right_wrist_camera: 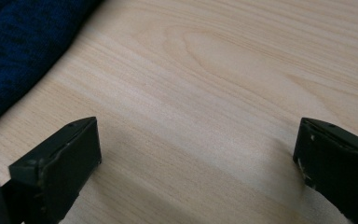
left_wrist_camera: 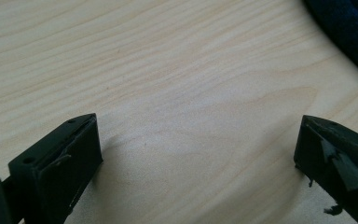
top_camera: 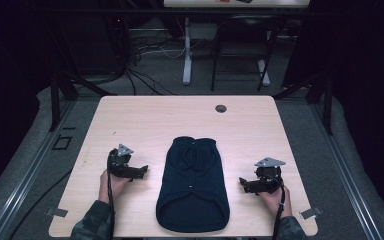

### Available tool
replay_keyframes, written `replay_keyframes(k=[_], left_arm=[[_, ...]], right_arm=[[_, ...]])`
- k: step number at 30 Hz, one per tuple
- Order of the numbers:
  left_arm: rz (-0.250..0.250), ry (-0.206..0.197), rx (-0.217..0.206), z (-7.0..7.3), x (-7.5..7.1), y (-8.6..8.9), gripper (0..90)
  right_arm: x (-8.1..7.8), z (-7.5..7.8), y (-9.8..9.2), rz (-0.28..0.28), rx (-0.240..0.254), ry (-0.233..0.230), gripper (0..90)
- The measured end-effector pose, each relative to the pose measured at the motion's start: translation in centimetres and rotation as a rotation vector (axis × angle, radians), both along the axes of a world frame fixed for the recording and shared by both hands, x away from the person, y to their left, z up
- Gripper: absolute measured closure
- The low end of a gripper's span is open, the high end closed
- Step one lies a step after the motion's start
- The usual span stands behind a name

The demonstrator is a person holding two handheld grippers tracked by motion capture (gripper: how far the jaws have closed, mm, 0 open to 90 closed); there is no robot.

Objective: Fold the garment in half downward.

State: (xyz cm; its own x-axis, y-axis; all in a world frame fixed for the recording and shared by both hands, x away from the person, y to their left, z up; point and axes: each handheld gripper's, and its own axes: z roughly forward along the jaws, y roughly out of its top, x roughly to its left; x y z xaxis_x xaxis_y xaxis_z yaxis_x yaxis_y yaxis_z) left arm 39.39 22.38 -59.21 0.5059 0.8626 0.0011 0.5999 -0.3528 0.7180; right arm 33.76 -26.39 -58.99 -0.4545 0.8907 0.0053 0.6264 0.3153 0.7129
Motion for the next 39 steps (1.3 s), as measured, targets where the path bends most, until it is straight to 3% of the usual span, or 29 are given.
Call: replay_keyframes(k=[18, 20, 22, 26, 27, 28, 30, 31, 34, 35, 38, 39], left_arm=[[0.000, -0.001, -0.001, 0.0, 0.0, 0.0, 0.5], [0.002, -0.001, 0.001, 0.0, 0.0, 0.0, 0.4], [0.006, -0.002, 0.003, 0.0, 0.0, 0.0, 0.4], [0.017, -0.014, -0.009, 0.1, 0.0, 0.1, 0.9], [0.017, -0.014, -0.009, 0.1, 0.0, 0.1, 0.8], [0.014, -0.014, -0.014, 0.1, 0.0, 0.0, 0.6], [-0.002, -0.006, -0.019, 0.2, 0.1, -0.5, 0.5], [-0.010, -0.005, -0.016, 0.2, 0.0, -0.7, 0.5], [-0.022, -0.055, 0.059, 1.0, -0.1, -1.2, 2.3], [-0.022, -0.055, 0.059, 1.0, -0.1, -1.2, 2.2], [-0.023, -0.039, -0.020, 1.7, 0.2, -0.9, 2.5], [-0.023, -0.039, -0.020, 1.7, 0.2, -0.9, 2.2]], right_arm=[[0.1, 0.0, 0.1, 0.012, 0.002, -0.002, 0.8], [0.1, 0.1, 0.1, 0.004, -0.005, 0.007, 0.0], [0.0, 0.3, -0.1, -0.035, -0.013, -0.014, 2.2], [0.1, 1.1, -0.7, -0.055, 0.065, -0.011, 2.6], [0.1, 1.1, -0.7, -0.055, 0.065, -0.011, 2.6], [0.1, 1.4, -0.8, -0.052, 0.120, -0.019, 2.5], [0.2, 1.5, -0.7, -0.045, 0.108, -0.015, 2.4], [0.2, 1.4, -0.5, -0.034, 0.096, -0.005, 2.3], [0.5, 1.4, 0.2, 0.014, 0.056, 0.031, 1.9], [0.5, 1.4, 0.2, 0.014, 0.056, 0.031, 1.9], [0.8, 1.9, 0.6, 0.018, 0.097, 0.037, 2.2], [0.8, 1.9, 0.6, 0.018, 0.097, 0.037, 2.2]])
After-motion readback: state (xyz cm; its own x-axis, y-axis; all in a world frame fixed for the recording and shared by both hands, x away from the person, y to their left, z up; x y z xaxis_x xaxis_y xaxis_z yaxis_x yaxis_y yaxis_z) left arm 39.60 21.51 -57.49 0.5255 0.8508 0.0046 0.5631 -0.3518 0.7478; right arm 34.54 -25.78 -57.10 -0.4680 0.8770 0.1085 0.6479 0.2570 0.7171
